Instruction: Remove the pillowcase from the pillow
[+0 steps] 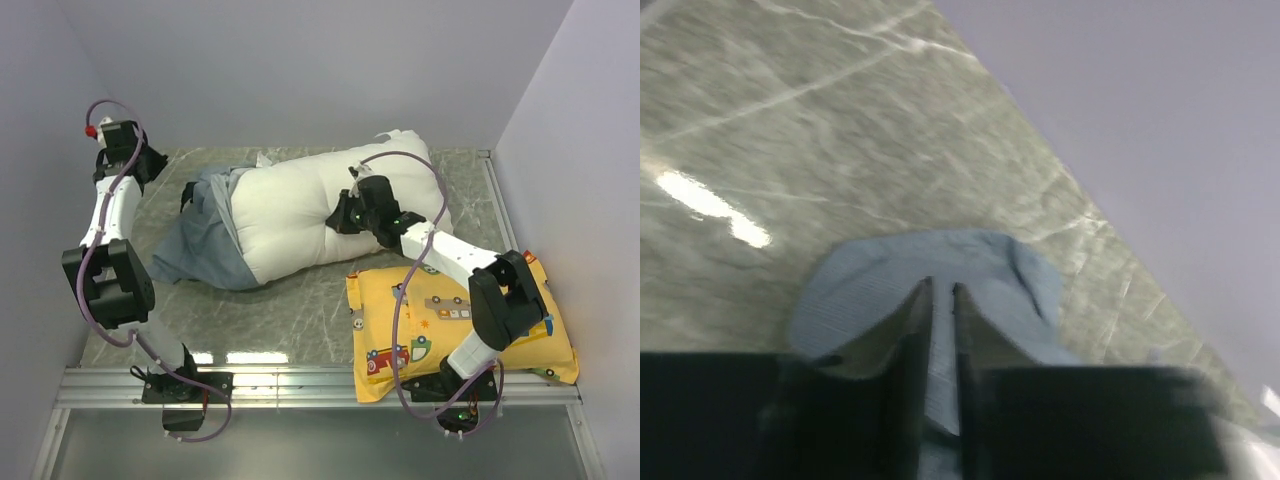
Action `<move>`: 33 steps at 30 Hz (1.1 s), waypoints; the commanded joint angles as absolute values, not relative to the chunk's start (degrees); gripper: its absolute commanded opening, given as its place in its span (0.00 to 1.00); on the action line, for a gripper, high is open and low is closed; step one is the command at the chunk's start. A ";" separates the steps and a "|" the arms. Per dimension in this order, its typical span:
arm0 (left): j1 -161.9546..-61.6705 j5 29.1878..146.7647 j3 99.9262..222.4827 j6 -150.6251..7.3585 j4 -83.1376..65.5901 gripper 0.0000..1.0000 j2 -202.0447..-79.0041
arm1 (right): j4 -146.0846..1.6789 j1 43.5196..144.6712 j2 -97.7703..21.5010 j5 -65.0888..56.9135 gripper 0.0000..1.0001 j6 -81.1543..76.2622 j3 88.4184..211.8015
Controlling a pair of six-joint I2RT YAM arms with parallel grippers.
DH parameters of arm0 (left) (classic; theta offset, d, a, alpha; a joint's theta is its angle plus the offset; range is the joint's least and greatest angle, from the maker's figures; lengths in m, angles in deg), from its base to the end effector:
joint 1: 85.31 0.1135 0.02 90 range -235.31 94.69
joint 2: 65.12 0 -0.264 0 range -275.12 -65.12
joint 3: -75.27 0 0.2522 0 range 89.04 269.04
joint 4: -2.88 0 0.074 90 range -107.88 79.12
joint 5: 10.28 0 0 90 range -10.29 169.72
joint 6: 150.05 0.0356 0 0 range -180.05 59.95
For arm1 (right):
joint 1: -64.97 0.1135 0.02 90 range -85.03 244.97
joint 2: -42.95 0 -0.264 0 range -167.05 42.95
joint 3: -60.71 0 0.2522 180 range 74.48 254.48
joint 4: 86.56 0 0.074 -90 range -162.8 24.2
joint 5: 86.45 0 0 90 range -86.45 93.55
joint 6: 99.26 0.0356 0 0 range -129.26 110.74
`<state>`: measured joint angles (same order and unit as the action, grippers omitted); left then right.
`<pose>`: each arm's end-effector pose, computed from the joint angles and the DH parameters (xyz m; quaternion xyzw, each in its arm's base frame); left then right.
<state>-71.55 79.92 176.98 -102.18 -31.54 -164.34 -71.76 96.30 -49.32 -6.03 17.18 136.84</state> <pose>0.3956 0.0968 0.3271 -0.4090 0.7728 -0.1204 0.4702 0.3098 0.1955 0.2511 -0.0781 0.8645 0.3009 0.3950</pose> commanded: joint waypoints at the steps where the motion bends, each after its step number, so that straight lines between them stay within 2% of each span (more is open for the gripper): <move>1: -75.62 82.89 175.09 -101.63 -28.37 0.23 -160.23 | -67.70 95.11 -47.76 -4.09 0.00 16.32 136.26; 2: -76.78 80.88 173.08 -101.02 -28.72 0.34 -157.26 | -67.79 95.46 -47.67 -3.75 0.00 16.32 136.44; 3: -77.92 78.94 171.67 -100.49 -28.98 0.52 -155.49 | -67.44 95.73 -47.84 -3.57 0.00 16.14 137.05; 6: -82.49 73.42 162.54 -100.92 -27.41 0.70 -146.62 | -67.70 96.96 -48.28 -3.30 0.00 15.79 137.75; 9: -87.76 69.79 152.52 -102.24 -25.04 0.76 -137.30 | -66.56 98.71 -49.42 -2.07 0.00 15.09 140.03; 14: -96.47 66.62 142.06 -103.73 -25.29 0.77 -127.72 | -65.86 100.65 -50.92 -1.81 0.00 15.00 142.41; 17: -99.55 63.91 137.22 -104.61 -25.20 0.76 -125.24 | -65.68 101.27 -51.54 -1.81 0.01 14.91 143.29; 20: -99.64 62.23 133.44 -106.19 -24.77 0.70 -125.41 | -65.15 101.97 -51.45 -1.11 0.09 14.56 144.61; 21: -99.64 62.31 132.72 -106.63 -23.37 0.65 -125.59 | -64.37 102.41 -51.01 0.20 0.15 13.69 145.48; 23: -99.64 63.10 130.36 -107.07 -20.73 0.64 -126.46 | -63.05 103.72 -50.22 1.44 0.21 12.72 146.37; 24: -99.64 63.45 129.82 -107.34 -19.76 0.61 -126.99 | -62.78 104.34 -50.04 1.70 0.29 11.67 147.33; 26: -99.64 63.81 129.20 -107.60 -17.82 0.56 -128.92 | -61.99 106.61 -49.69 2.32 0.39 10.43 148.21; 27: -99.64 63.81 129.11 -107.86 -17.56 0.46 -129.45 | -61.47 107.50 -49.78 2.76 0.50 9.12 149.43; 28: -99.64 64.07 128.77 -107.95 -16.95 0.38 -129.89 | -60.94 108.64 -49.95 4.07 0.55 8.24 150.14; 29: -99.64 64.07 128.41 -108.22 -16.51 0.27 -129.72 | -59.98 111.43 -50.82 5.99 0.65 7.36 151.11; 32: -99.64 64.16 127.36 -108.66 -15.80 0.13 -128.75 | -56.04 115.92 -55.55 10.65 0.76 3.40 156.99; 33: -99.64 63.98 127.27 -108.83 -15.71 0.11 -128.49 | -54.88 117.16 -57.15 11.80 0.78 1.74 161.01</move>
<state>-99.53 64.75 128.13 -107.93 -18.91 -129.72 -58.80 112.61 -52.91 7.43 7.06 153.70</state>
